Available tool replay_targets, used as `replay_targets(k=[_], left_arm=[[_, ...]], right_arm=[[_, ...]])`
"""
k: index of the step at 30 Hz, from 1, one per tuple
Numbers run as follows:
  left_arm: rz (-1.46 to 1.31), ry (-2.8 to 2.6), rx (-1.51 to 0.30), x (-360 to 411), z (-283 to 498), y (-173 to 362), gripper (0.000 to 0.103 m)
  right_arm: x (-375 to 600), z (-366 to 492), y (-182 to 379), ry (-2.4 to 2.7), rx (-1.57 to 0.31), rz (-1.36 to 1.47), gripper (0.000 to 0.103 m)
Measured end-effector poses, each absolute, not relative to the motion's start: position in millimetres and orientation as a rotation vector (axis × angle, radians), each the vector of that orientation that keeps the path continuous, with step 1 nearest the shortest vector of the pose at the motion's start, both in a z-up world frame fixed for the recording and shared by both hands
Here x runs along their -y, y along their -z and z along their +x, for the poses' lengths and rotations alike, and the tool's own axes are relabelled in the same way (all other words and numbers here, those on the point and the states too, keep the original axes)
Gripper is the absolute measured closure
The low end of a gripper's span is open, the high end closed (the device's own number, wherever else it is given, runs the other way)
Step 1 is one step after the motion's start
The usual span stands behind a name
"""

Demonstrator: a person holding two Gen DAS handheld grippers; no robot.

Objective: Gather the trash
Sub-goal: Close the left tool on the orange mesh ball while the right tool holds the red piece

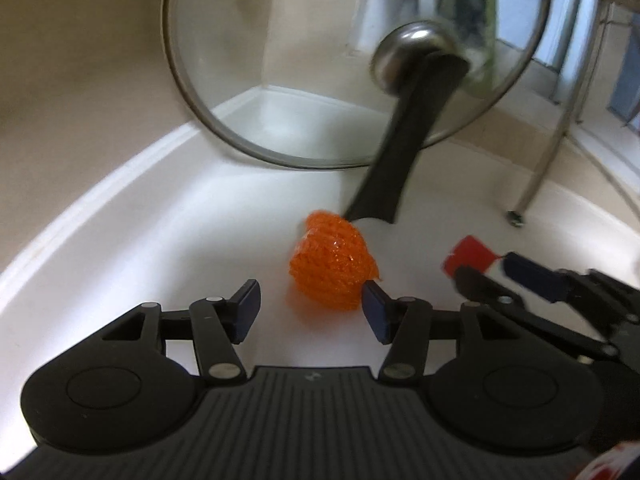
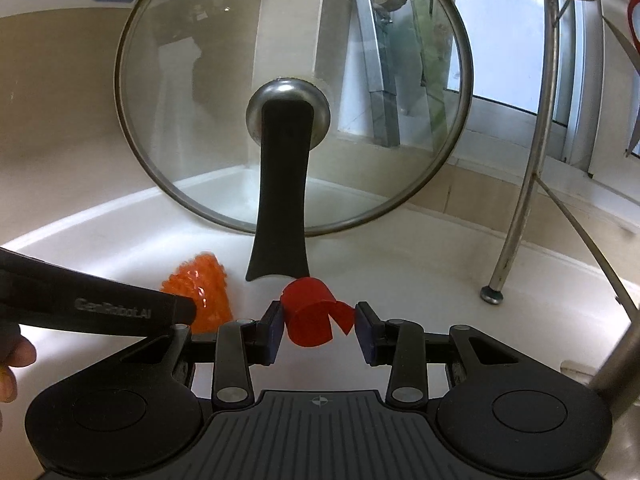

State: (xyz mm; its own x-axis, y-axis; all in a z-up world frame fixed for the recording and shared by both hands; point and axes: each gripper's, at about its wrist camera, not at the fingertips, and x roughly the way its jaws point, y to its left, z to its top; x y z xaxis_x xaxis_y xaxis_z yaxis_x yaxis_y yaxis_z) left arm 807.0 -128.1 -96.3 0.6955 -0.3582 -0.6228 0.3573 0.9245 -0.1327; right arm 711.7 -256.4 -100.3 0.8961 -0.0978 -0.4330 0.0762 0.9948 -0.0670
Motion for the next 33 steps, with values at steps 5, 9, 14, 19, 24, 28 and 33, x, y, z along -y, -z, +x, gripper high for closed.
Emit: replay_targets(k=[5, 9, 14, 19, 24, 28, 33], left_arm=[[0.024, 0.318, -0.682, 126.0, 806.3, 96.2, 0.051], [0.017, 0.267, -0.672, 113.8, 807.0, 91.4, 0.051], [-0.034, 0.341, -0.665, 109.7, 812.8, 85.9, 0.043], [-0.068, 0.346, -0.692, 117.0, 828.2, 88.8, 0.042], [-0.057, 0.332, -0.708, 125.2, 828.5, 90.7, 0.045], [-0.069, 0.348, -0.704, 127.4, 826.5, 88.7, 0.068], [-0.054, 0.334, -0.697, 127.3, 819.6, 86.0, 0.078]], right_arm=[[259.3, 717.5, 100.9, 0.086, -0.457, -0.037, 0.064], [264.7, 724.9, 101.1, 0.078, -0.464, 0.001, 0.064], [270.9, 736.3, 102.1, 0.092, -0.475, 0.042, 0.064], [274.6, 742.5, 102.7, 0.09, -0.484, 0.069, 0.064], [276.3, 743.0, 104.1, 0.082, -0.492, 0.083, 0.064], [277.4, 742.8, 104.8, 0.078, -0.503, 0.094, 0.064], [276.4, 736.6, 102.7, 0.071, -0.505, 0.102, 0.064]])
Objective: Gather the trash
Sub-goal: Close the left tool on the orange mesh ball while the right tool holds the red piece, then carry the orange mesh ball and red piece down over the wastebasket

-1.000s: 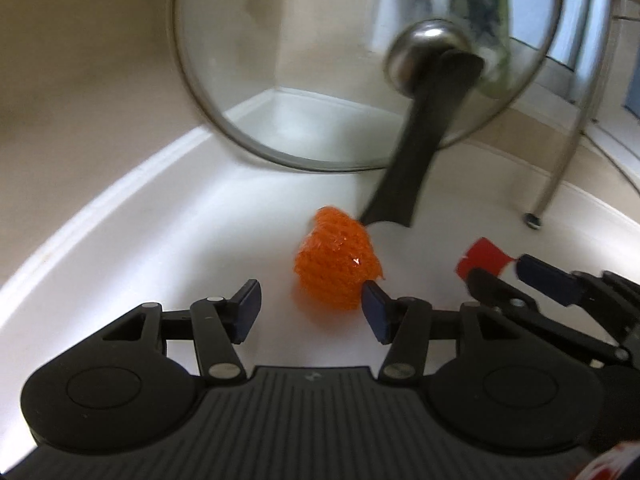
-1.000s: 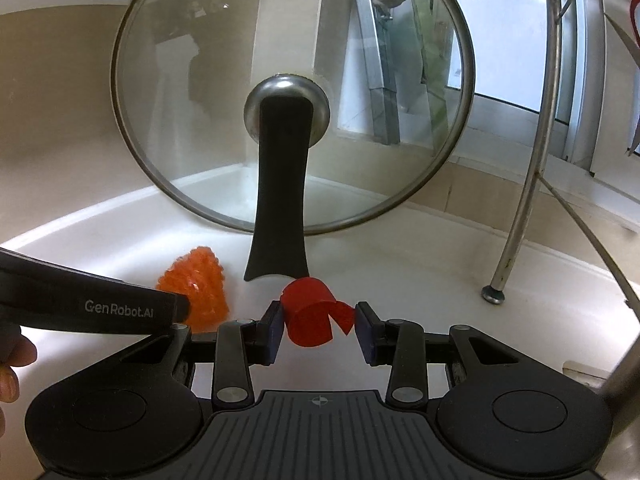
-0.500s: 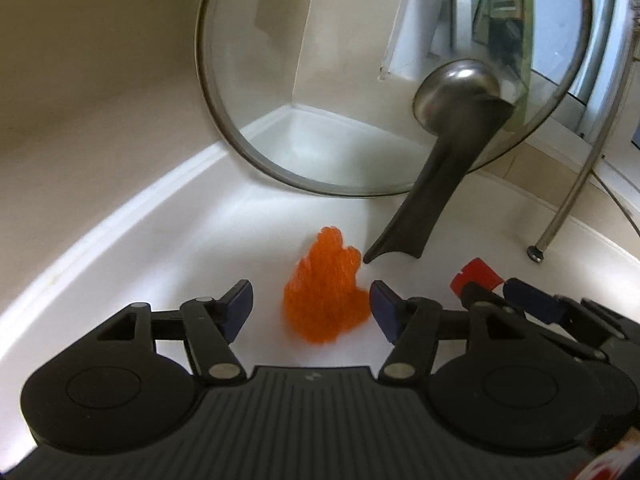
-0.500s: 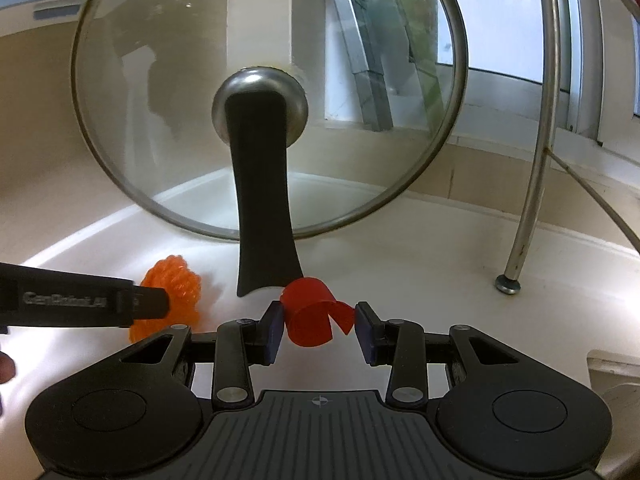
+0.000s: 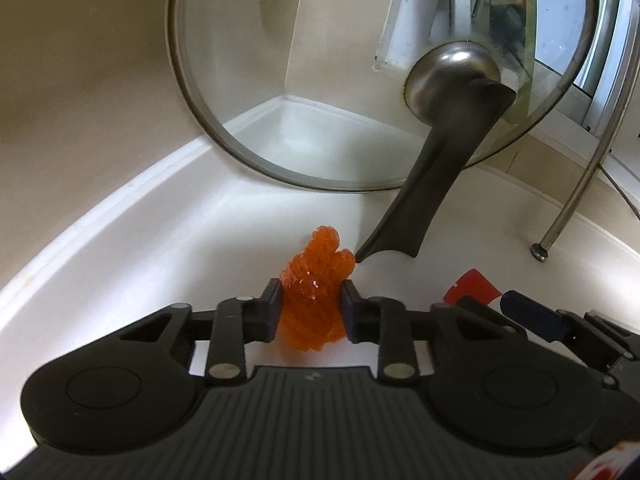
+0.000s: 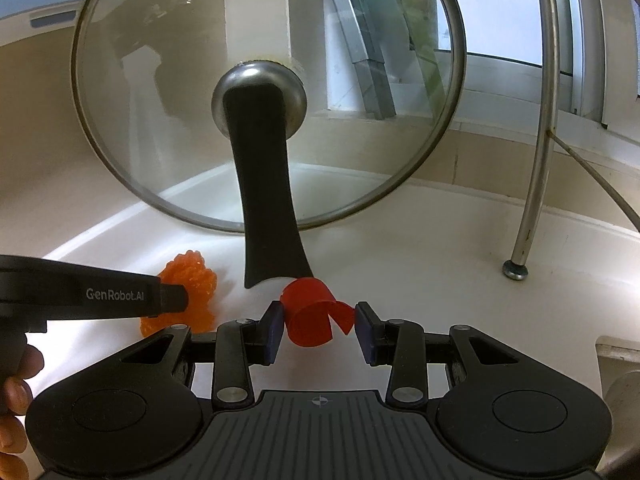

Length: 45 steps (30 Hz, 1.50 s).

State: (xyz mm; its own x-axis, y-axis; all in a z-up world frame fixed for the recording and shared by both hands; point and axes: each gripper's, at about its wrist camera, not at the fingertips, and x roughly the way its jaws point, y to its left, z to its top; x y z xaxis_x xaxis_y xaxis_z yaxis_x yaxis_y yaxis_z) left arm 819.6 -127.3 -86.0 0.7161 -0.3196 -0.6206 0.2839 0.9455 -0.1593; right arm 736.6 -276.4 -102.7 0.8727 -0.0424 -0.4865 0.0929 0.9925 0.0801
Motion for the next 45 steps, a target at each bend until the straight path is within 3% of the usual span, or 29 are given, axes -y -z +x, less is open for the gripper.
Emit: replay_targets(k=[19, 34, 45], left_arm=[[-0.102, 0.194, -0.618, 46.5, 687.3, 35.8, 0.08], [-0.17, 0.129, -0.6, -27.4, 460.5, 12.1, 0.08], [-0.23, 0.12, -0.737, -40.0, 316.1, 57.9, 0.08]], right_arm=[[232.6, 659.3, 67.9, -0.105, -0.501, 0.119, 0.064], [216.9, 468.9, 46.9, -0.375, -0.571, 0.263, 0.064], [194.4, 338.6, 70.0, -0.544, -0.72, 0.212, 0.064]])
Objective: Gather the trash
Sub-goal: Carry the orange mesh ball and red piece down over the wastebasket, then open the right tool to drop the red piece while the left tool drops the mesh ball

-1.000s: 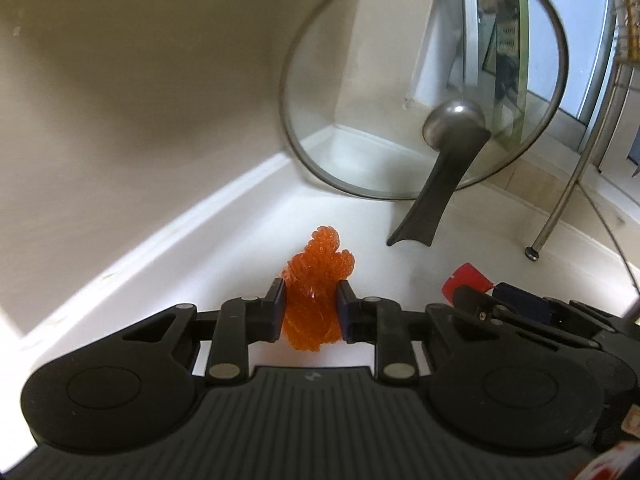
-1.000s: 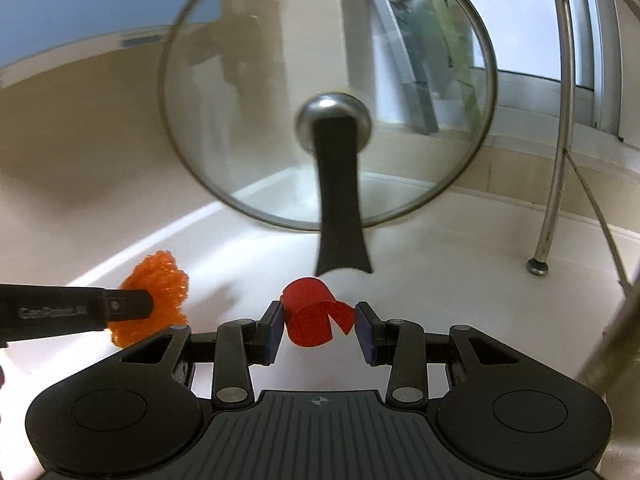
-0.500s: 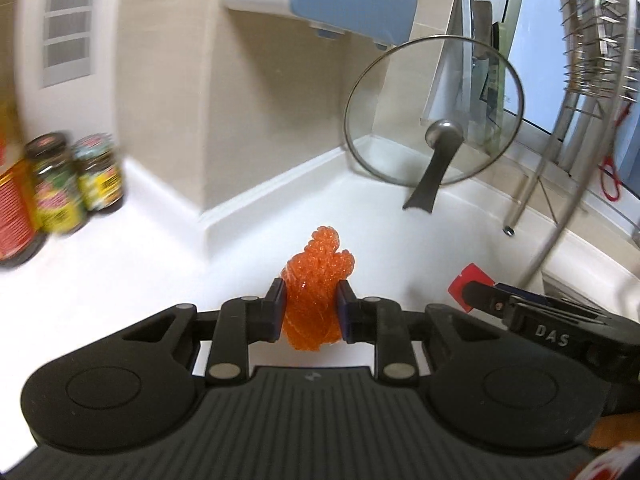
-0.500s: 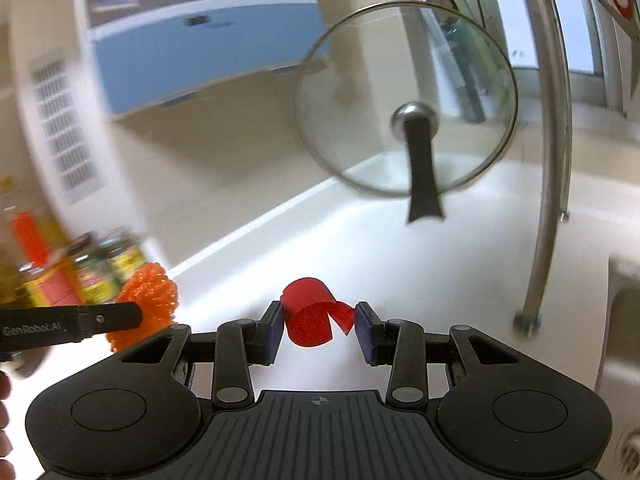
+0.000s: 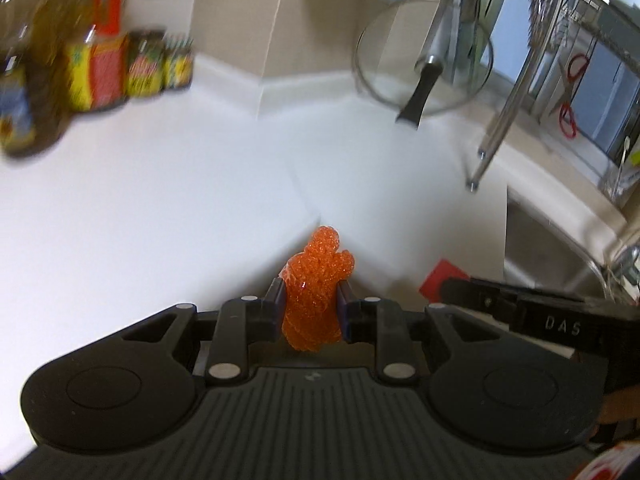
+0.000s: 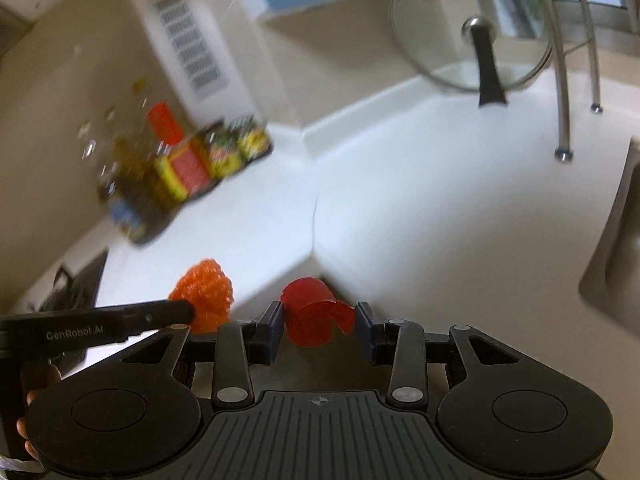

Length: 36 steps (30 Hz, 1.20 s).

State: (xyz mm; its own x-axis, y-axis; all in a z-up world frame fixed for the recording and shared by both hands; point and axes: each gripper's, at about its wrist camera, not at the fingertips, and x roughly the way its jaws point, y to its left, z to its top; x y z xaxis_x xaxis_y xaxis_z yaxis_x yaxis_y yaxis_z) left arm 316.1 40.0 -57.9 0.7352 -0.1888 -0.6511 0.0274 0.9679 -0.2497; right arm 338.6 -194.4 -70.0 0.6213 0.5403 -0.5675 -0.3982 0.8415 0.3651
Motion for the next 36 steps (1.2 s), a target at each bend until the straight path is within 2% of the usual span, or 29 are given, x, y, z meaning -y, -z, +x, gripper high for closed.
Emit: replay_targets(k=[11, 18, 36], left_arm=[[-0.394, -0.01, -0.962, -34.8, 257.0, 159.6, 0.08], [-0.43, -0.08, -1.031, -22.8, 247.8, 214.5, 0.08], [-0.454, -0.139, -1.054, -19.5, 277.5, 276.1, 0.077]], right_arm=[[186.9, 313.3, 161.3, -0.637, -0.974, 0.071, 0.064], [196.6, 314.9, 211.4, -0.638, -1.037, 0.033, 0.064], [185.2, 335.0, 266.8, -0.619, -1.048, 0.046, 0.064]])
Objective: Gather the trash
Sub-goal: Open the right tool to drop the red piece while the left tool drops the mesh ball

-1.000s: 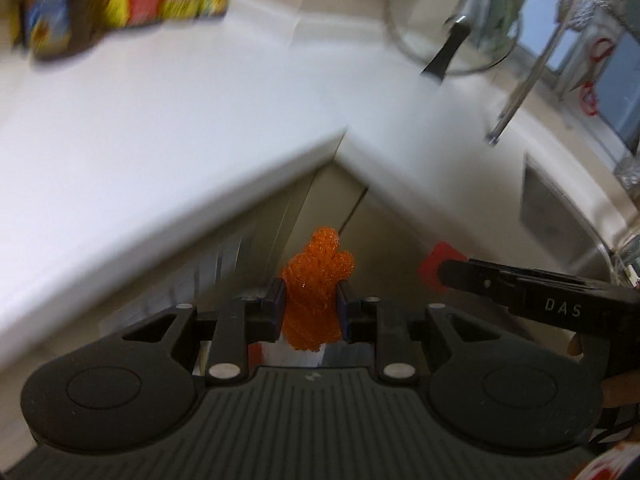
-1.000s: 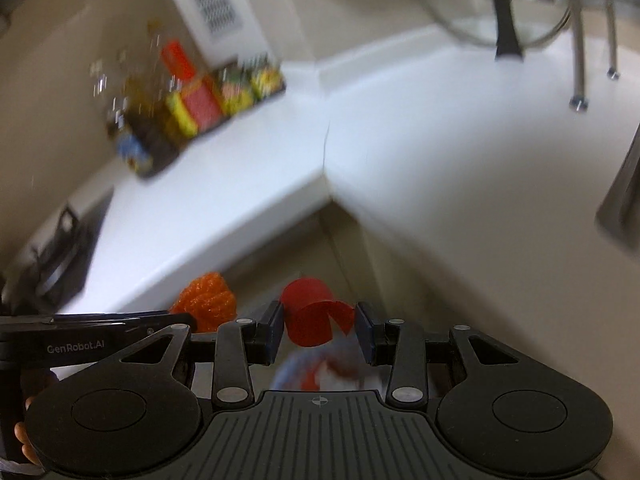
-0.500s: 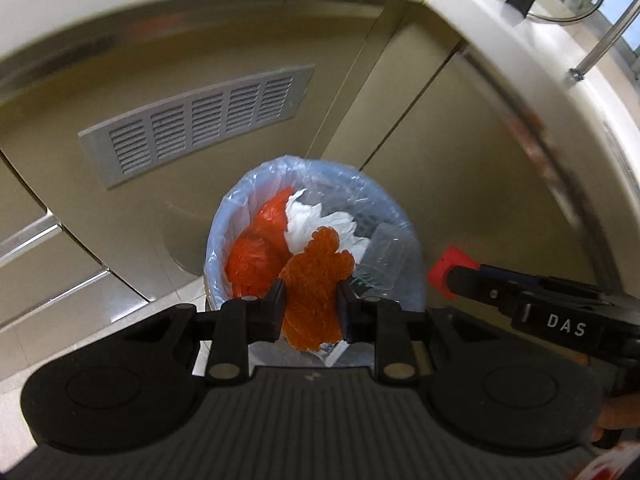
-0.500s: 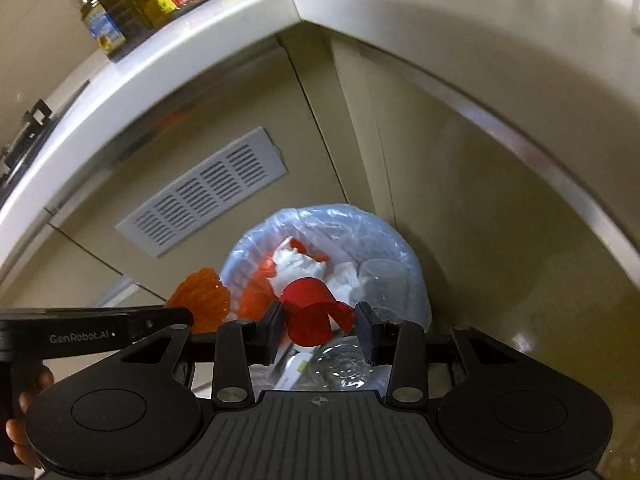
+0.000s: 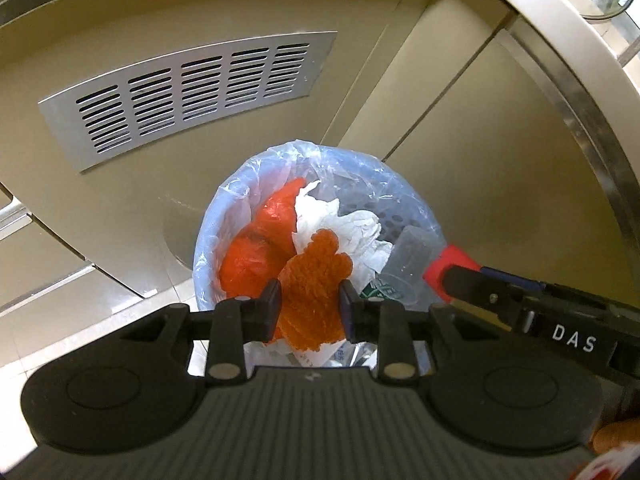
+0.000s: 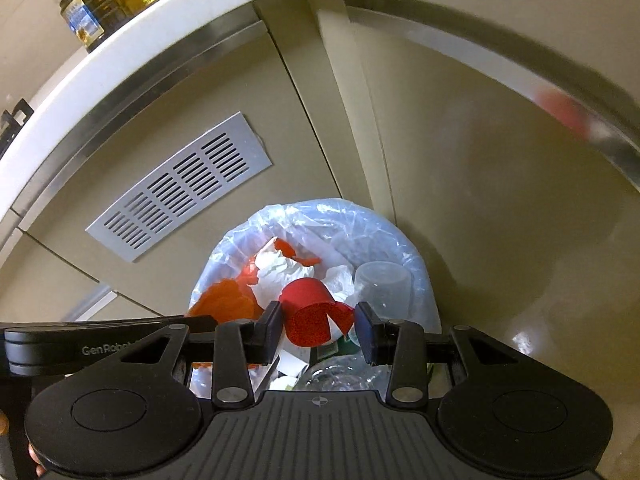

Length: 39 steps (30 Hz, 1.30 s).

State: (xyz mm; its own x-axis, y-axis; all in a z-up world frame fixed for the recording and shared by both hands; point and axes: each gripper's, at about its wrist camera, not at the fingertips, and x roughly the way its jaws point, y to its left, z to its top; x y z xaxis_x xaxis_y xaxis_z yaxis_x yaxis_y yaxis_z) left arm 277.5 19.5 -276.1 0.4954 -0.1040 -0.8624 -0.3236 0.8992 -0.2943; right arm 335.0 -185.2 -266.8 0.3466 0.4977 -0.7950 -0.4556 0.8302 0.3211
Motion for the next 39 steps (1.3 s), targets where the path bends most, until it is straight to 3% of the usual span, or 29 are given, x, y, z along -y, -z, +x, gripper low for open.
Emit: replay_targets(k=[5, 8, 12, 18, 23, 26, 39], left_arm=[[-0.463, -0.125, -1.059, -20.7, 277.5, 279.3, 0.063], [-0.451, -0.121, -1.057, -19.5, 277.1, 278.9, 0.062], [-0.436, -0.123, -1.059, -18.8, 278.3, 278.0, 0.062], [-0.444, -0.121, -1.05, -20.5, 273.4, 272.2, 0.062], [-0.432, -0.115, -1.046, -22.0, 265.9, 267.9, 0.066], [-0.422, -0.112, -1.045, -22.4, 262.5, 266.4, 0.076], [-0.396, -0.17, -1.124, -17.5, 276.8, 304.2, 0.087]], right_arm=[[181.1, 338.2, 270.2, -0.615, -1.046, 0.053, 0.064], [178.7, 340.5, 273.4, -0.623, -1.063, 0.063, 0.062], [175.6, 340.0, 275.6, -0.623, -1.067, 0.062, 0.05], [174.3, 338.5, 276.3, -0.626, -1.083, 0.051, 0.048], [177.4, 335.8, 275.4, -0.629, -1.088, 0.04, 0.048], [180.7, 335.0, 274.6, -0.631, -1.094, 0.044, 0.048], [191.5, 336.6, 272.9, -0.609, -1.074, 0.008, 0.048]])
